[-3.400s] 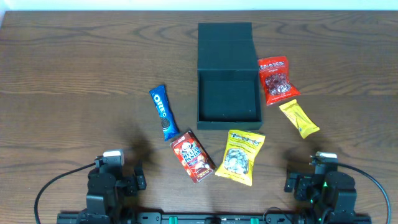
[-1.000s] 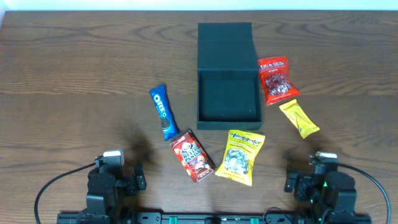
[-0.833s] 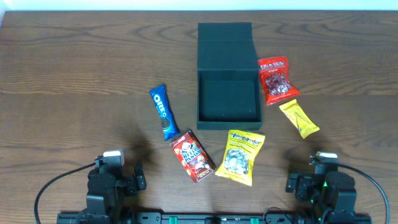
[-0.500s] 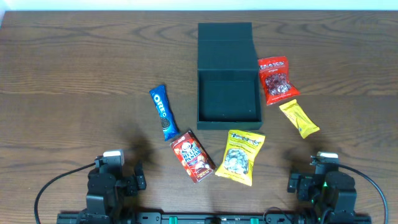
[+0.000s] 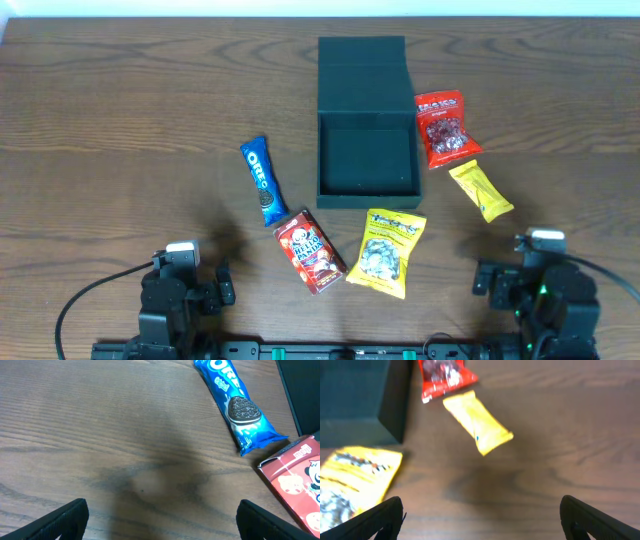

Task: Pack container

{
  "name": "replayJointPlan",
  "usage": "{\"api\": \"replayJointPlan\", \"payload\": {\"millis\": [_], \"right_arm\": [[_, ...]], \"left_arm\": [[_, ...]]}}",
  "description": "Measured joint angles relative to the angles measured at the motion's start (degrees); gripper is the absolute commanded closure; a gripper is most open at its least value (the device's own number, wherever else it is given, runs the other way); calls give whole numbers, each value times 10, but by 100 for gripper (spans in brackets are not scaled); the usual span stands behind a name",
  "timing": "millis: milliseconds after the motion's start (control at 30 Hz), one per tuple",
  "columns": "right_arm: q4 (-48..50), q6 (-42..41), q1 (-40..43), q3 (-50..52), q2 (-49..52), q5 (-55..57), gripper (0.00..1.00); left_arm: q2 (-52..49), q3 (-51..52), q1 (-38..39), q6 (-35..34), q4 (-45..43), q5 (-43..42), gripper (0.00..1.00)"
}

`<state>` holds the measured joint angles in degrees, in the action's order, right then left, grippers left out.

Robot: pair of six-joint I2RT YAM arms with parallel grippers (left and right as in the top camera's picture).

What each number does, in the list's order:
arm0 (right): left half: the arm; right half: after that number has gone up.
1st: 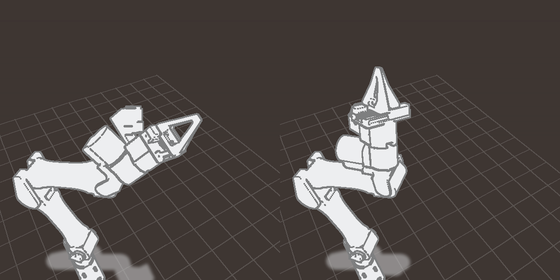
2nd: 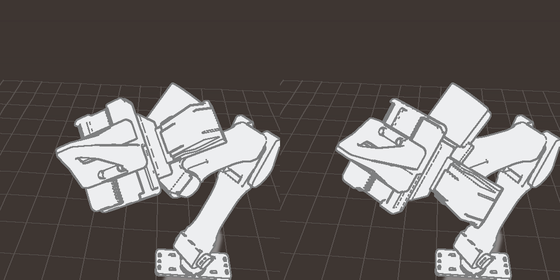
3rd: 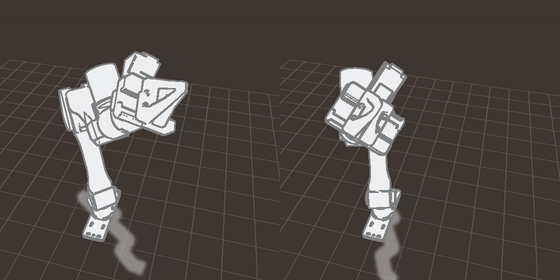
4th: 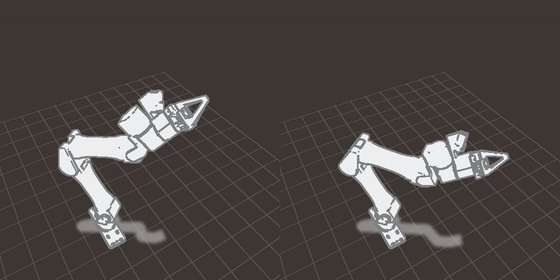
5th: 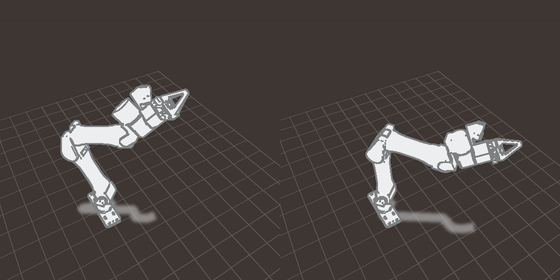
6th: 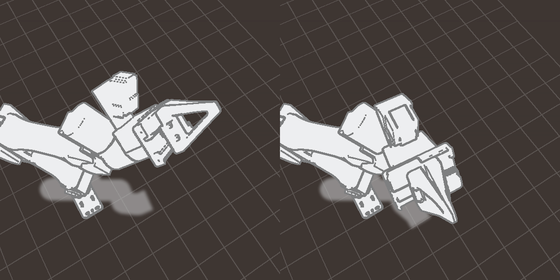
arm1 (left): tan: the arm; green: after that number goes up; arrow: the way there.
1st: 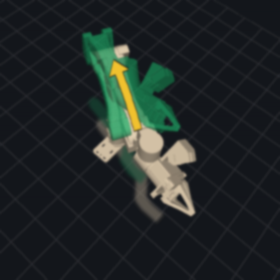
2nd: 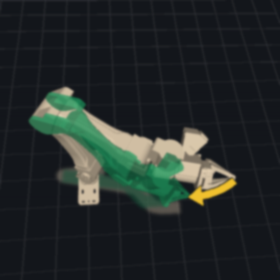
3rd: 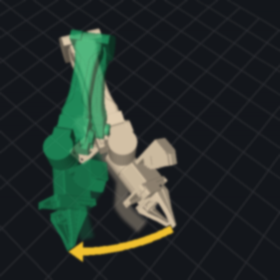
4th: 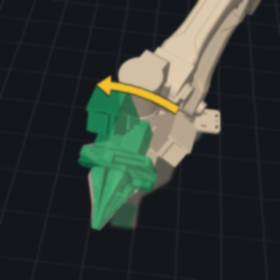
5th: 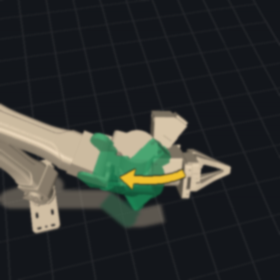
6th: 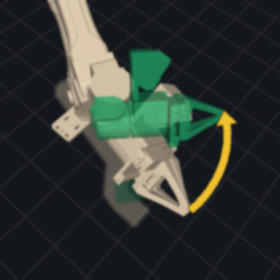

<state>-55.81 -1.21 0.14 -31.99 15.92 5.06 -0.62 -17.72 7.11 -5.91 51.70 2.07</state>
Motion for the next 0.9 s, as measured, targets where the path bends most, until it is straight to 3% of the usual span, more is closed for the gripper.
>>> {"api": "replayJointPlan", "payload": {"millis": [600, 900], "right_arm": [[-3, 2, -5, -359, 423, 5, 1], [-7, 7, -25, -400, 554, -39, 1]], "left_arm": [[0, 1, 0, 0, -1, 0, 5], [0, 1, 0, 0, -1, 0, 5]]}}
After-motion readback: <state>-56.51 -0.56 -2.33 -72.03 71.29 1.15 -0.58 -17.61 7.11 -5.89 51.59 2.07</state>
